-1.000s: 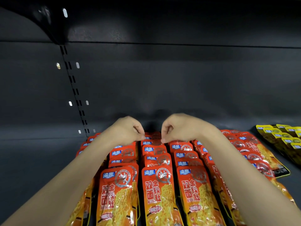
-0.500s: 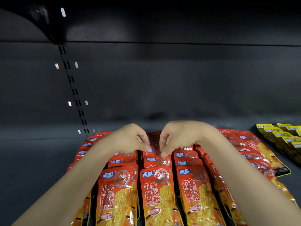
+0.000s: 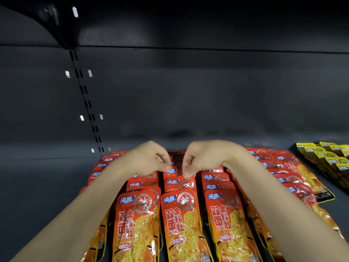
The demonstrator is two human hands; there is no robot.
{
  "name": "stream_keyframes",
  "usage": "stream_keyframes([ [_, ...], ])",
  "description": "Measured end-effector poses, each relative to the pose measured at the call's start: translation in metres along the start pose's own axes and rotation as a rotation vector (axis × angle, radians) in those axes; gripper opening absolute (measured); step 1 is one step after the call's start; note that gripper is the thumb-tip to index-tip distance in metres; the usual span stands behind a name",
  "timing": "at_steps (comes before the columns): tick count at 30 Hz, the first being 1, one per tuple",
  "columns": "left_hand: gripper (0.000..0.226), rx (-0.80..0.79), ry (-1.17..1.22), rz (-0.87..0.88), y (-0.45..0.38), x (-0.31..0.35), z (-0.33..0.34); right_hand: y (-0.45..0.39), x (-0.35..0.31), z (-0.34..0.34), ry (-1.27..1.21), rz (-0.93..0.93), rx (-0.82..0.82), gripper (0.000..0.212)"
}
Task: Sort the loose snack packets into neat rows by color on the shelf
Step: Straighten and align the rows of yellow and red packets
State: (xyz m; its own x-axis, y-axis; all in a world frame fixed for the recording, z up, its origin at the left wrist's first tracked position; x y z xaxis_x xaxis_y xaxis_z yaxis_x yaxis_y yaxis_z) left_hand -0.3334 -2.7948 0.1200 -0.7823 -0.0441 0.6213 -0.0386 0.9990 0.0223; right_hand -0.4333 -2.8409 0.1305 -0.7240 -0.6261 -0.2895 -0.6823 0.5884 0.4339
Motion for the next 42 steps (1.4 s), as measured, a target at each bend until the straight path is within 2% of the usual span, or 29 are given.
stream_keyframes([
  [11,0.005,0.052,0.004,-0.009,0.002,-0.002,0.0,-0.003,0.004,0.0,-0.009,0.073,0.042,0.018],
  [17,0.008,0.154,-0.121,0.027,0.008,0.013,-0.015,0.002,0.007,-0.001,-0.058,0.079,0.074,0.018],
  [24,0.018,-0.141,-0.389,0.085,0.027,0.036,0.009,0.013,0.01,-0.007,-0.045,0.043,0.183,0.011],
  [29,0.021,-0.255,-0.404,0.115,0.032,0.04,0.018,0.016,0.011,-0.003,0.008,0.052,0.182,0.014],
  [34,0.008,-0.25,-0.347,0.134,0.032,0.043,0.018,0.016,0.01,0.0,0.028,0.061,0.17,0.02],
  [42,0.009,-0.199,-0.31,0.123,0.026,0.047,0.022,0.017,0.012,-0.002,0.022,0.061,0.17,0.02],
])
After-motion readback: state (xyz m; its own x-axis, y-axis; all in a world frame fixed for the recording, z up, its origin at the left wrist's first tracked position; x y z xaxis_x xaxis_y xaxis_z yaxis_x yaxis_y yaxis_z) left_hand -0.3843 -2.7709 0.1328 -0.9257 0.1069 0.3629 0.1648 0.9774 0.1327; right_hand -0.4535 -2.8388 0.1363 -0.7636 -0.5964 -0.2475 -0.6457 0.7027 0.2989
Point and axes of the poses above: each hand's wrist, its own y-axis away from the middle knuckle, its own z-axis out of the palm, x = y × z, the point moved 8 cm from there along -y, towards the middle knuckle, and after that the axes turned 10 degrees about z, right-handed, at the moved point
